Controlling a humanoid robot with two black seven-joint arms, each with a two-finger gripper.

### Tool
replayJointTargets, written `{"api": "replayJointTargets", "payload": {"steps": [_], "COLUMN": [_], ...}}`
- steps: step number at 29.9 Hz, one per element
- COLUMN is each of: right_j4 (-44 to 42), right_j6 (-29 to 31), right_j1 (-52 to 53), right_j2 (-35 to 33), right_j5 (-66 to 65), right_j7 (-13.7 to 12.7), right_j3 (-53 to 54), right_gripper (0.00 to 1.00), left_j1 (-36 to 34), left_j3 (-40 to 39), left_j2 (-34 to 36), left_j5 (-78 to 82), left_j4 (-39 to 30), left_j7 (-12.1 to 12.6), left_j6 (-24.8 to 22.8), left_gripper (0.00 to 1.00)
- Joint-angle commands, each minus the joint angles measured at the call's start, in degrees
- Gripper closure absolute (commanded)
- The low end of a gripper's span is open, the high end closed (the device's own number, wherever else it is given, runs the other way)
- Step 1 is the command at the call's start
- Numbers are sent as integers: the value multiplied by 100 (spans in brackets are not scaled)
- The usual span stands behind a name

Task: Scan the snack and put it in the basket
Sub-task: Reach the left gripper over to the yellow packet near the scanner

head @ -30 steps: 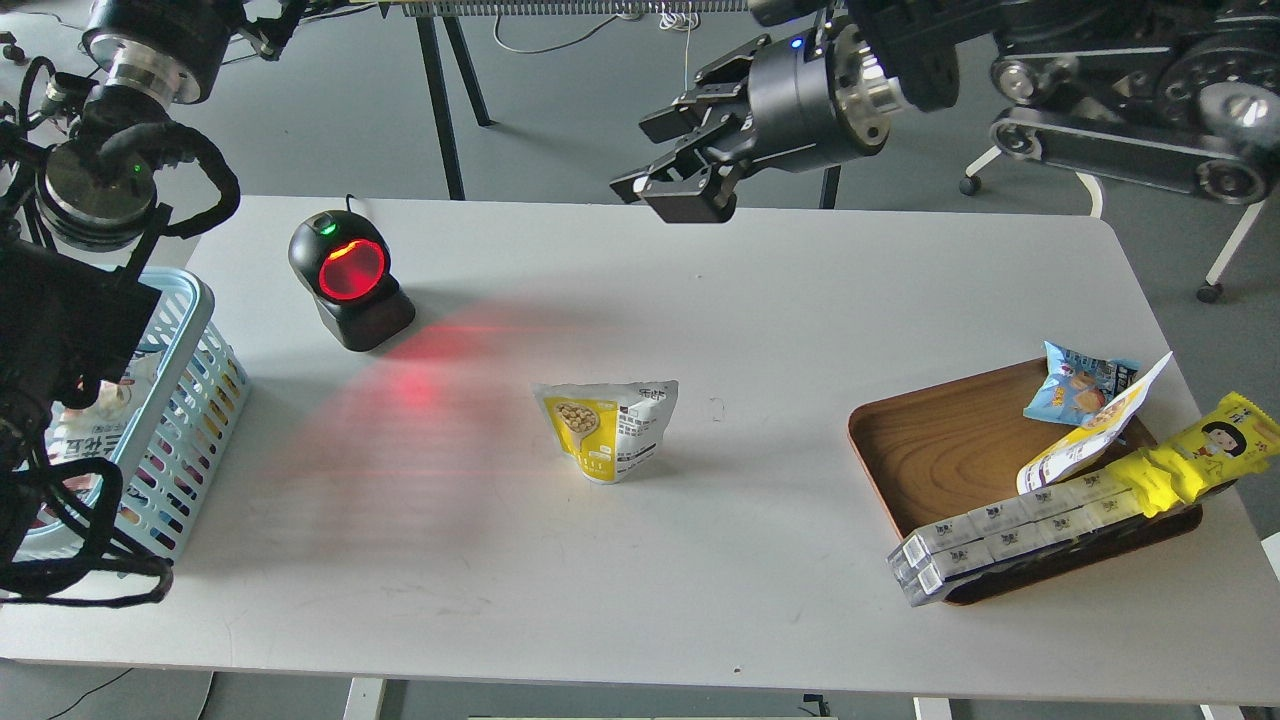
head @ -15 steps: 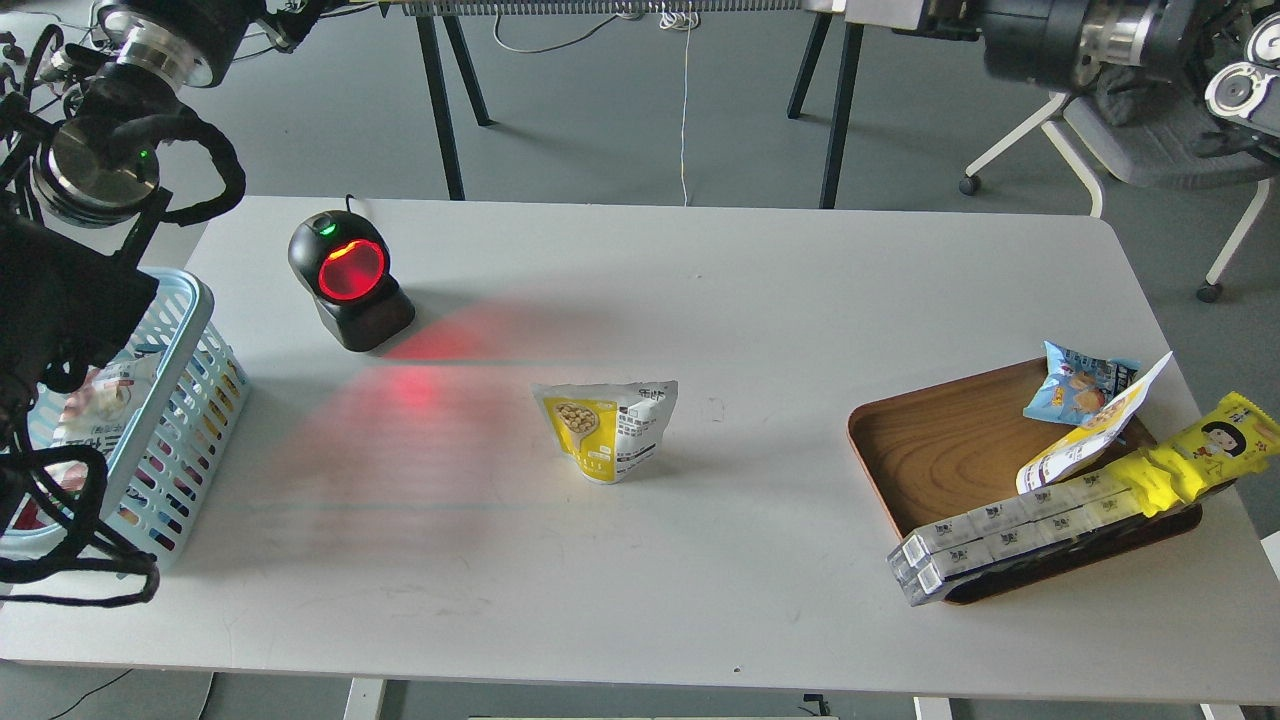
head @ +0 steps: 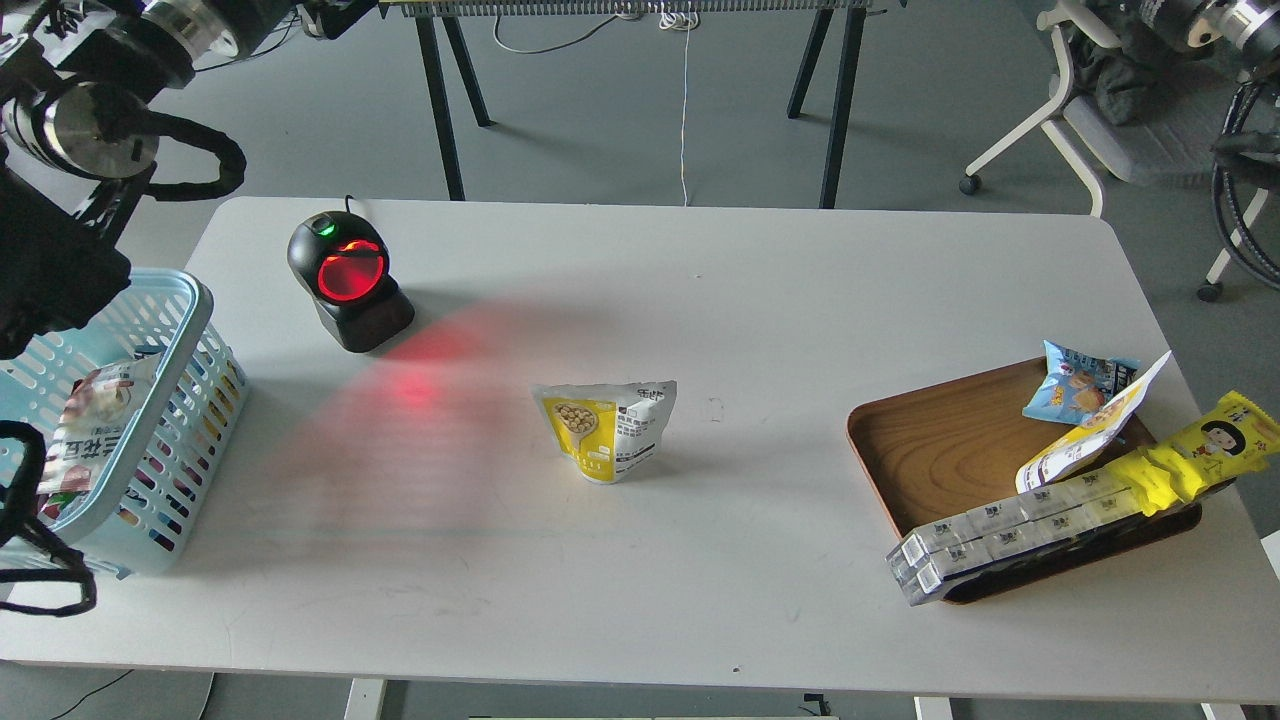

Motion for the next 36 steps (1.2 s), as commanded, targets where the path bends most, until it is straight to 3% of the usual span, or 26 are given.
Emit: {"api": "replayJointTargets", "payload": {"steps": [1,10,18,26,30,33,36], "right_j4": [-379,-1460,-1566,-2208,-2208,-2208,-2217], "right_j6": [72,976,1364,1741,1751,1698,1715], "right_j1": [-413,-1019,-1722,-1828,-1881,-1881,-1890], "right_j2": [398,1084,1208,1735,1788,1963,2078], "right_j5": [628,1938,2492,2519,2633,2633,2633], "right_j7": [0,0,0,-13,-162,-373,-400], "right_j3": [475,1617,2795,3358,3403,3411,3429], "right_gripper": [6,6,2,2,2,2,2], "left_j1": [-81,-29,15,173,191,357,446], "left_j3": [37,46,54,642,1056,1372,1592], "left_j2": [391,1042,1139,964,788,744,630], "left_j5": [971,3389,5699,8003,8697,9435,10025], "left_j4": [-978,-3185,-4653,-5252,-5261,-5261,-5261], "left_j7": [-5,21,4,-31,-66,-84,-102], "left_j6": [1,1,1,1,1,1,1], "left_gripper": [0,0,2,5,12,13,13]}}
